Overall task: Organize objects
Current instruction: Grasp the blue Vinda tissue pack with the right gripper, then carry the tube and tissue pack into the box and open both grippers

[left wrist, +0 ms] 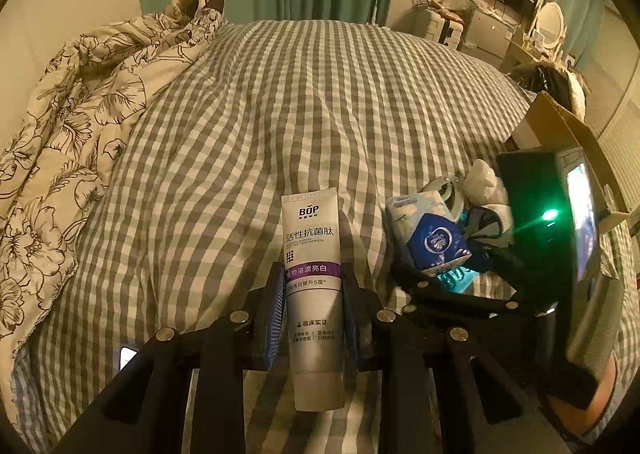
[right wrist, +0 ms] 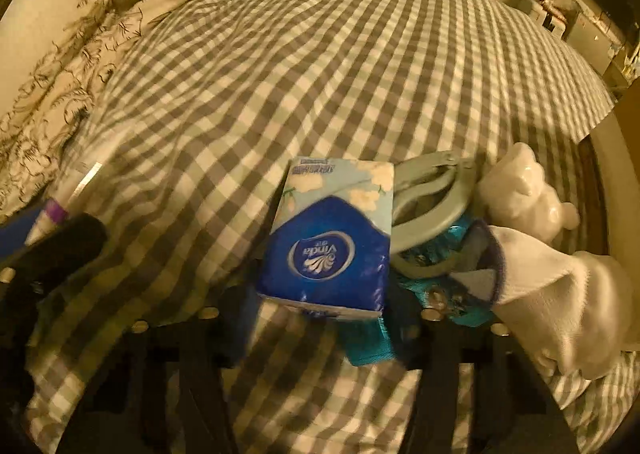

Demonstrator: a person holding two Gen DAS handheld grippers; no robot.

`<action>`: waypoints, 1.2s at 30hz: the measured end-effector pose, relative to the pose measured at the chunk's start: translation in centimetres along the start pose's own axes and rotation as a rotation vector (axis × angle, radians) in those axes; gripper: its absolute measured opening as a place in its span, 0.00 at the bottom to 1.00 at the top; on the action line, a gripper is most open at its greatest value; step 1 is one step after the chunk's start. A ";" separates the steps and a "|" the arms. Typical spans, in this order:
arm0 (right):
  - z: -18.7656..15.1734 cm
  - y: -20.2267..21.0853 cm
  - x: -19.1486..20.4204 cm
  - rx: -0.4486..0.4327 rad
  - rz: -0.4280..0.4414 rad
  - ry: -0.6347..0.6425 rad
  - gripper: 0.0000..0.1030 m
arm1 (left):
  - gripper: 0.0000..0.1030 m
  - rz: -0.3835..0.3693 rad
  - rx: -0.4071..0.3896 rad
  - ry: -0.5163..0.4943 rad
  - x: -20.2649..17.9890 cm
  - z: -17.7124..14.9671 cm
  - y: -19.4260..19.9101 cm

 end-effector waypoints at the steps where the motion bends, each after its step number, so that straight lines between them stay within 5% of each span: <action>1: 0.0 0.6 -0.2 -0.009 0.014 -0.016 0.47 | 0.25 0.000 -0.003 0.000 0.0 0.0 0.3; 13: 0.6 16.0 -4.5 -0.276 0.079 -0.070 0.43 | 0.25 0.009 -0.176 -0.071 -3.8 4.3 8.8; 23: 3.1 29.7 -11.5 -0.503 -0.005 -0.061 0.43 | 0.25 -0.044 -0.367 -0.241 -15.3 12.5 15.4; 29: 4.9 31.7 -17.6 -0.525 -0.048 -0.097 0.43 | 0.25 -0.097 -0.380 -0.316 -21.3 15.6 14.4; 36: 6.4 28.6 -22.8 -0.481 -0.087 -0.125 0.43 | 0.25 -0.150 -0.312 -0.379 -26.4 17.8 8.9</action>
Point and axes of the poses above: each gripper's, at about its wrist camera, not at the fingertips, and y roughly against the way its jaws point, x to its left, z to its top, the point moved 4 cm from there along -y, roughly the way its jaws point, and after that the axes turned 15 degrees about -y, right-handed, at the moved point
